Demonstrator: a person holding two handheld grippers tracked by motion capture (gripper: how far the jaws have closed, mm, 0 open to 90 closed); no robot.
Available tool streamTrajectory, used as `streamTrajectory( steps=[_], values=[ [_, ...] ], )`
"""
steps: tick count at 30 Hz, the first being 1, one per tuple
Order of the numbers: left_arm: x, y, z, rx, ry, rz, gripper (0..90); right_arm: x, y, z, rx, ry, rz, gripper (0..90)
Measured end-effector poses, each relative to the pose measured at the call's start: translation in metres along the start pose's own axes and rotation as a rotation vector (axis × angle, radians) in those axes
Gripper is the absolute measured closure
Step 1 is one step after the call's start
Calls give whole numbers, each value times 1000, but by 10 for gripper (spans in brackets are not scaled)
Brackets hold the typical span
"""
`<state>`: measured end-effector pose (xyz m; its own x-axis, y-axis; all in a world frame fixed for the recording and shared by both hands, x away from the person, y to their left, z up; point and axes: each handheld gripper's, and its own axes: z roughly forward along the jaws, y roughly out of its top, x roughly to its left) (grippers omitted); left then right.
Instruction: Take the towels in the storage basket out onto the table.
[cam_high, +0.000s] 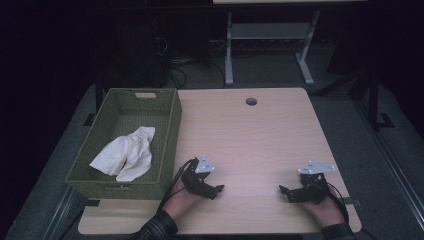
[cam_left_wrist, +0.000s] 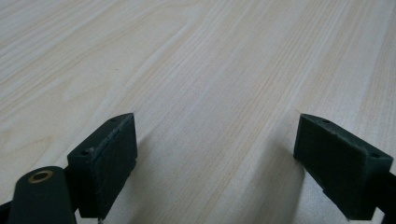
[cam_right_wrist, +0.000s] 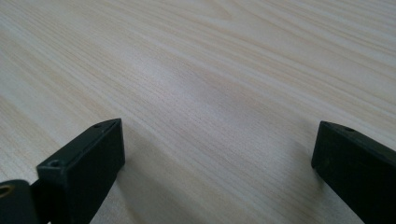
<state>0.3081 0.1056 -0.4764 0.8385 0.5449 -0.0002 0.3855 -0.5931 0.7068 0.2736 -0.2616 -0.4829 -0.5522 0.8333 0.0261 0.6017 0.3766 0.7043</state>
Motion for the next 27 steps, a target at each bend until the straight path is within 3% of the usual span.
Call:
streamTrajectory(
  steps=[7, 11, 27],
  values=[
    [2, 3, -1, 35, 2, -1, 130, 0, 0, 0, 0, 0, 1, 21],
    [5, 4, -3, 51, -1, -23, 130, 0, 0, 0, 0, 0, -1, 21],
    [7, 12, -11, 30, -3, -34, 130, 0, 0, 0, 2, 1, 4, 21]
  ],
)
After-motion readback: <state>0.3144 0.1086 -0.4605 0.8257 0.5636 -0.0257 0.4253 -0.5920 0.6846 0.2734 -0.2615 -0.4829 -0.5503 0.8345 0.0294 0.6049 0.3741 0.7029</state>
